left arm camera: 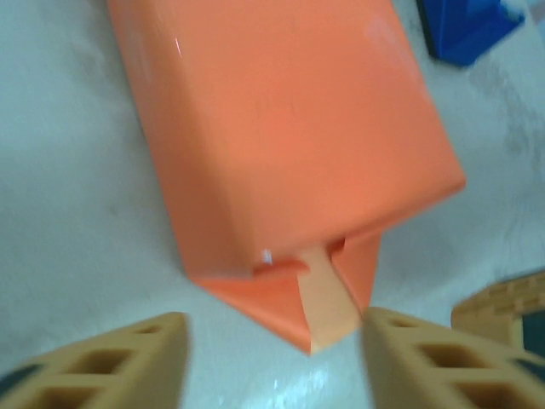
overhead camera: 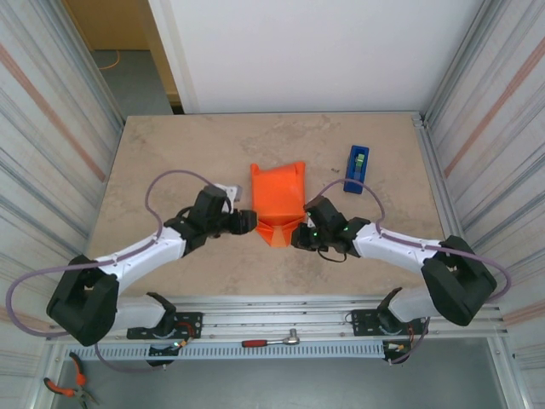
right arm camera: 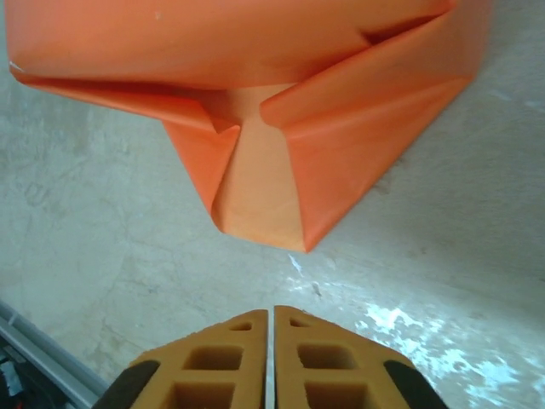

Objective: Wrap the gift box in paper

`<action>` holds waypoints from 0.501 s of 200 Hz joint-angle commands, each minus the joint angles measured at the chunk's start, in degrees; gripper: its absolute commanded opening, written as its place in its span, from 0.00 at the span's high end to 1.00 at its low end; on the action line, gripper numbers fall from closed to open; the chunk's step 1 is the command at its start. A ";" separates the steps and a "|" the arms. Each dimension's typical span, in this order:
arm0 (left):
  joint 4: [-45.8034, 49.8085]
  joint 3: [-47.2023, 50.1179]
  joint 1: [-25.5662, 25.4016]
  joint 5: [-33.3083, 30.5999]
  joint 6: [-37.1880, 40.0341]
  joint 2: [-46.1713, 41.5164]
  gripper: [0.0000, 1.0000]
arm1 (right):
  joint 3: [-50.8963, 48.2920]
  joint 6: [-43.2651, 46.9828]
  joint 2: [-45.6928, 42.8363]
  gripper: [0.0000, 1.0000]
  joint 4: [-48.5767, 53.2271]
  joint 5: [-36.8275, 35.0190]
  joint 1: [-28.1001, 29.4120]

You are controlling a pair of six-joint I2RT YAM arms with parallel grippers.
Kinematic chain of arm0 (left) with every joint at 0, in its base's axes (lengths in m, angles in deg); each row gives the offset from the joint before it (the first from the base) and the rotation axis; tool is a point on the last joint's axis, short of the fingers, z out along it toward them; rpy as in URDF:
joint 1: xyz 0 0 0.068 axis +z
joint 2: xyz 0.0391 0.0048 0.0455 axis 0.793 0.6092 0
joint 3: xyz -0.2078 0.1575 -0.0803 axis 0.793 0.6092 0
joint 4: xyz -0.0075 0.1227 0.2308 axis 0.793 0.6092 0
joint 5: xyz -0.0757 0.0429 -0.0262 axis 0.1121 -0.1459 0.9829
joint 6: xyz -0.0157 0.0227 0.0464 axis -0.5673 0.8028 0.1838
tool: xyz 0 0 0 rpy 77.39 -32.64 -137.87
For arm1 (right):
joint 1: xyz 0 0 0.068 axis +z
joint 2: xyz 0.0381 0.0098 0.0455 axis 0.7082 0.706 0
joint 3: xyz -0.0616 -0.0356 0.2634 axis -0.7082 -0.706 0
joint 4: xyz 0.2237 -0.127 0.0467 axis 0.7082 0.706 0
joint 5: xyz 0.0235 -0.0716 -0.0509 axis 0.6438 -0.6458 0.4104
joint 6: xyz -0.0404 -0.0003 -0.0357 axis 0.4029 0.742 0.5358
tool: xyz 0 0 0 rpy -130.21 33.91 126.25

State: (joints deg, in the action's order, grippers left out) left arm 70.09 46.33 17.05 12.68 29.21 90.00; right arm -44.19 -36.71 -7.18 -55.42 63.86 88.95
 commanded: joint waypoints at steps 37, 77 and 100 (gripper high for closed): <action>-13.75 5.71 -7.13 -0.74 -1.17 4.65 0.79 | -0.12 -2.16 5.53 1.00 -6.99 -3.78 1.25; -15.65 3.77 -9.08 -0.81 -0.47 8.81 0.80 | 1.48 -2.12 8.74 1.00 -8.23 -3.52 1.29; -16.32 3.20 -9.72 -1.01 -0.11 10.94 0.80 | 1.60 -2.26 10.34 1.00 -9.30 -3.36 1.24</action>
State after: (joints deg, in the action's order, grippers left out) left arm 56.49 51.27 8.07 12.59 28.43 99.18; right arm -44.17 -38.31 1.47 -62.81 61.29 89.75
